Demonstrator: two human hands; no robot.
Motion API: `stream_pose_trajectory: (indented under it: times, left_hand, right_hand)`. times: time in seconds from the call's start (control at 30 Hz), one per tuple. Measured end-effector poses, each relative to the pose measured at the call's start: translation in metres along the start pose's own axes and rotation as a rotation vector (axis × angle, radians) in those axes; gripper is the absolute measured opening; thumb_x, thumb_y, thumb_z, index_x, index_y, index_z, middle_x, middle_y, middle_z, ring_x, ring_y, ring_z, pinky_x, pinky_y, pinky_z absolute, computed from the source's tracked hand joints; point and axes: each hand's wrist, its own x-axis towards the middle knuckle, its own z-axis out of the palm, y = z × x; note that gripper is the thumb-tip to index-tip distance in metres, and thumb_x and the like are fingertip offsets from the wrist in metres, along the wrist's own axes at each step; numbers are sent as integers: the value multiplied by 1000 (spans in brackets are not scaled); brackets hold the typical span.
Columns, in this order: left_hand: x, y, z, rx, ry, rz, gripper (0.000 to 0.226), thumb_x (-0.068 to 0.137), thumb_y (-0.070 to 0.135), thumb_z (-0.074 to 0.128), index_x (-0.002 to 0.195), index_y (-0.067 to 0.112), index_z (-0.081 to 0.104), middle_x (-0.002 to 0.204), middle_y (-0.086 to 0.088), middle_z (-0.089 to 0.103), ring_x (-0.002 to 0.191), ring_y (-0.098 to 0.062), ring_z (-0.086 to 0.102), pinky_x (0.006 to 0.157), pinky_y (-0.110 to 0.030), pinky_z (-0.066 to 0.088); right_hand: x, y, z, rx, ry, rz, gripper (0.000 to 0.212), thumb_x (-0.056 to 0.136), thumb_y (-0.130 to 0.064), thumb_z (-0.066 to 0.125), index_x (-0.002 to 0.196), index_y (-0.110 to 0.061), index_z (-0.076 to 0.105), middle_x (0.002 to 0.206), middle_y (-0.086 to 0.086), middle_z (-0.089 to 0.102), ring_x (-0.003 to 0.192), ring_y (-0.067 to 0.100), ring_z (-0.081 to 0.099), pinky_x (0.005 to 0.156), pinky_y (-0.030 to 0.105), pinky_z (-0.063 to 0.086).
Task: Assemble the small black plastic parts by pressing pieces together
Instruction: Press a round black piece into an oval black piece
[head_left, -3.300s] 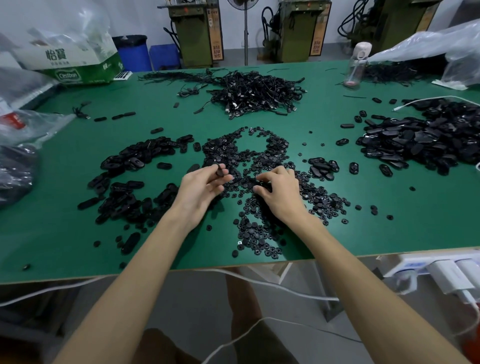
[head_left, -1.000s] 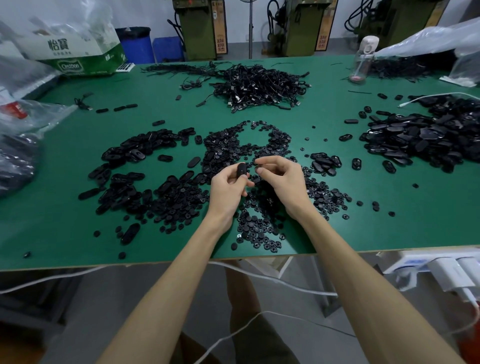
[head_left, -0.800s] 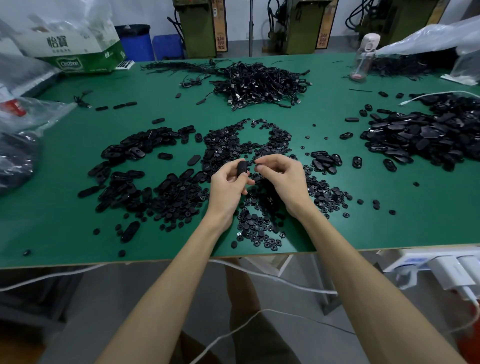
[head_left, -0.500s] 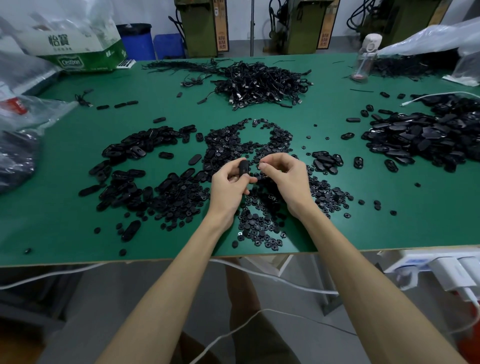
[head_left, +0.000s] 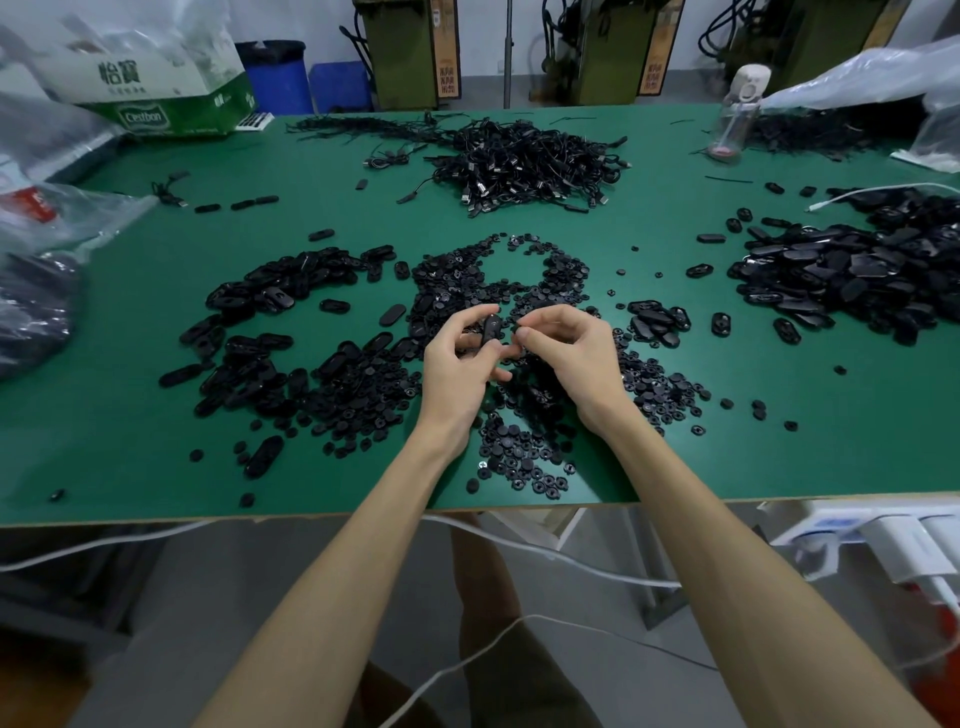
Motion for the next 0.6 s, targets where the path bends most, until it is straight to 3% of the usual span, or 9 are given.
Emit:
stream_pose_trajectory:
  times: [0.13,0.23,0.37,0.6]
  left_hand:
    - [-1,0,0,-38,23,-2,19,99,2,65,114,13,69,95,-10,69,91,-21,77,71,-29,62]
    - [0,-2,0,-55,70,-21,13,98,5,68,110,5,65,96,-12,64,84,-12,74,70,-32,63]
    - [1,-3,0,-65,130,-55,15,99,6,67,110,1,59,99,-14,59,77,-9,71,68,-33,63]
    - [2,-4,-1,-99,174,-95,14,97,7,70,104,-1,61,102,-13,64,74,-13,76,68,-33,64]
  right_hand:
    - [0,0,-1,49,-23,-6,11,88,-6,77,99,-8,77,84,3,79,80,14,76,78,21,56]
    - [0,1,-1,41,-25,-7,10,87,-10,80,96,-10,77,85,2,79,82,14,76,79,21,56]
    - [1,3,-2,63,-21,14,10,86,-13,81,96,-11,77,87,3,80,86,17,76,82,23,56]
    - [2,4,-2,-22,-31,-2,5,88,-18,80,90,-22,78,84,-7,76,77,5,66,75,18,52]
